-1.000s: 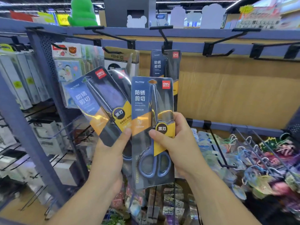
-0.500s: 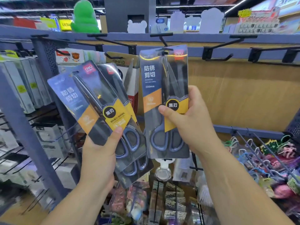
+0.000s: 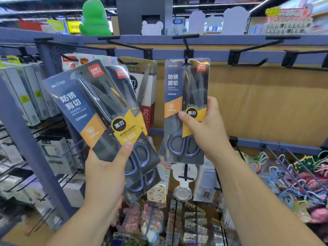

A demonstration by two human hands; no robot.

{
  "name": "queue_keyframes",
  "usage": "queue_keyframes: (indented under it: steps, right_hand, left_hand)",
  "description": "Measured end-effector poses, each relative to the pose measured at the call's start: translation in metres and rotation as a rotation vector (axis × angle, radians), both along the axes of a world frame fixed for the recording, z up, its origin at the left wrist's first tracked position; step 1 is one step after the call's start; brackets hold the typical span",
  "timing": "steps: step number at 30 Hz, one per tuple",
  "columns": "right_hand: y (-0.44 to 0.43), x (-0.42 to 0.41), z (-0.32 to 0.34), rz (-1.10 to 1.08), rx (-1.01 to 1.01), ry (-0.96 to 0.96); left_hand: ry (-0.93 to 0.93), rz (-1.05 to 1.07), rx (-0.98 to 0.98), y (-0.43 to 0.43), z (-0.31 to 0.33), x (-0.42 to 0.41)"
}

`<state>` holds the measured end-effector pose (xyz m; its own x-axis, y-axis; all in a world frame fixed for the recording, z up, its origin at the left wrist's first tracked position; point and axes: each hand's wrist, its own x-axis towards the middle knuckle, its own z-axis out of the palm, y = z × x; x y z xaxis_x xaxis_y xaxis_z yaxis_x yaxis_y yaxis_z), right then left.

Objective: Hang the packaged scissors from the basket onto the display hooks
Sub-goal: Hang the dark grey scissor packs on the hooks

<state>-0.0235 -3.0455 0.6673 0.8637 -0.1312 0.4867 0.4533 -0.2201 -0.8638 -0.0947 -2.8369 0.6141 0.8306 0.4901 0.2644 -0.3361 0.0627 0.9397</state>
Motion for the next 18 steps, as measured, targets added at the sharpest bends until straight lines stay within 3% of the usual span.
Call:
queue_keyframes:
  steps: [9, 18]
  right_hand:
    - [-0.008, 0.069, 0.000, -0.115, -0.163, 0.138]
    - [-0.012, 0.079, -0.006, -0.166, -0.161, 0.188]
  left_hand:
    - [0.037, -0.085, 0.018, -0.005, 0.001, 0.008]
    - [0.032, -0.164, 0.020, -0.010, 0.002, 0.007]
